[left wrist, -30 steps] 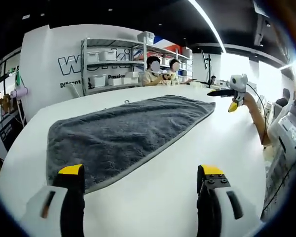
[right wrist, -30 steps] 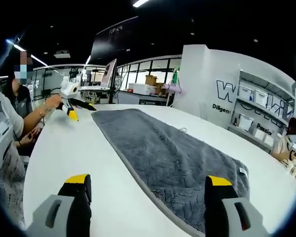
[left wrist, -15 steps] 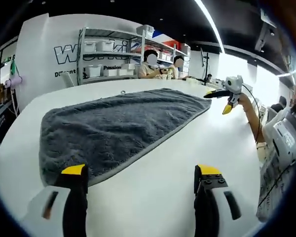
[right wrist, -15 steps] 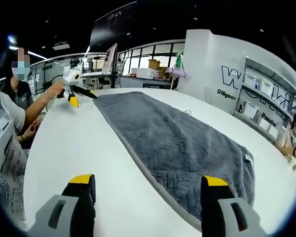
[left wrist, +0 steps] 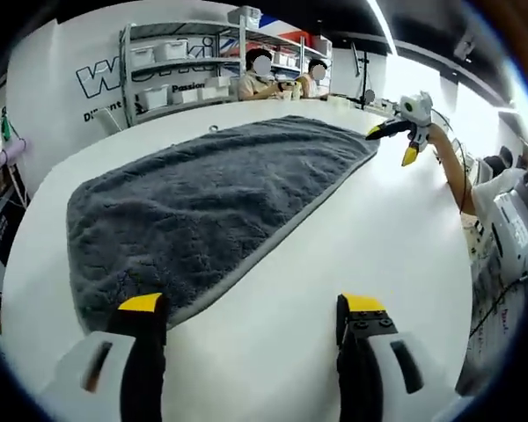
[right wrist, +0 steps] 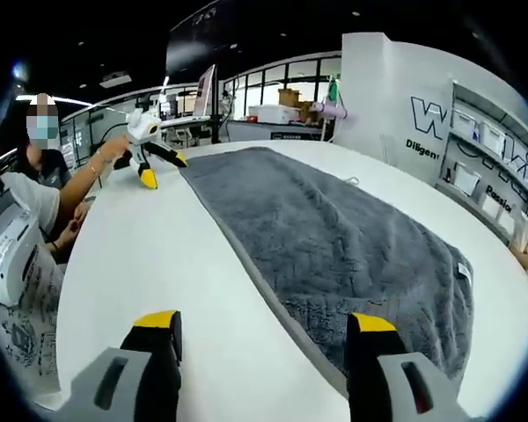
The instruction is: Fold the towel on the table until its edges align and the towel forms a compact rectangular stack.
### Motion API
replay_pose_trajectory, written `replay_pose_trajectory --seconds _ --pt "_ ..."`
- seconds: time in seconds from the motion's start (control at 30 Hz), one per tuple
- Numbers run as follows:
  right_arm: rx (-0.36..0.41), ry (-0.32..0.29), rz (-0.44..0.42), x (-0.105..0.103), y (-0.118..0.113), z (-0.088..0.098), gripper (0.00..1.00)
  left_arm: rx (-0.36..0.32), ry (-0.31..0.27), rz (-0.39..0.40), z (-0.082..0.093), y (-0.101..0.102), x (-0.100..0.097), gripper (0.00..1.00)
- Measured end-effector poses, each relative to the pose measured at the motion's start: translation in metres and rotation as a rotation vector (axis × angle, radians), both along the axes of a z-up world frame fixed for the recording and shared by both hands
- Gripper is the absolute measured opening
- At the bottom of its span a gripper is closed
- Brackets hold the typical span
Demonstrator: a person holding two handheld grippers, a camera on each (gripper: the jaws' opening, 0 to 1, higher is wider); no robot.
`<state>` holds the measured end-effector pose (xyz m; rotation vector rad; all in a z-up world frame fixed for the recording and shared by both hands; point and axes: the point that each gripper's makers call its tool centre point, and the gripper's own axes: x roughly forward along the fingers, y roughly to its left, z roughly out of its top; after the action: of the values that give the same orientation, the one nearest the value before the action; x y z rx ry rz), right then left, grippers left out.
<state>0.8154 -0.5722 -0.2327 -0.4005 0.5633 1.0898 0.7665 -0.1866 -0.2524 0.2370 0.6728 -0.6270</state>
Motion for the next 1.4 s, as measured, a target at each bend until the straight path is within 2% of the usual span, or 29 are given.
replay_pose_trajectory --seconds 0.13,0.27,0.43,0.57,0.77,1.07,1.23,1.4 --pt "-0.016 0.042 -0.005 0.004 -0.005 -0.009 0.73 -0.005 0.017 -0.001 0.002 0.003 0.001 0.77" --pt "-0.022 0.067 -0.022 0.009 -0.009 -0.015 0.68 0.008 0.029 0.006 0.003 0.009 0.005 0.66" --pt "0.003 0.078 -0.053 0.017 -0.013 -0.014 0.57 0.018 0.043 0.015 0.005 0.017 0.01 0.56" --pt "0.006 0.074 -0.075 0.023 -0.016 -0.013 0.48 0.03 0.044 0.037 0.006 0.025 0.016 0.43" --pt "-0.005 0.057 -0.093 0.029 -0.02 -0.014 0.36 0.04 0.027 0.056 0.007 0.033 0.021 0.29" --pt "-0.026 0.022 -0.106 0.035 -0.024 -0.015 0.27 0.027 0.002 0.051 0.008 0.035 0.025 0.21" --pt "-0.04 -0.004 -0.115 0.04 -0.027 -0.015 0.09 0.039 -0.018 0.077 0.007 0.04 0.032 0.11" --pt "-0.041 -0.023 -0.107 0.042 -0.029 -0.016 0.05 0.041 -0.023 0.08 0.008 0.043 0.035 0.06"
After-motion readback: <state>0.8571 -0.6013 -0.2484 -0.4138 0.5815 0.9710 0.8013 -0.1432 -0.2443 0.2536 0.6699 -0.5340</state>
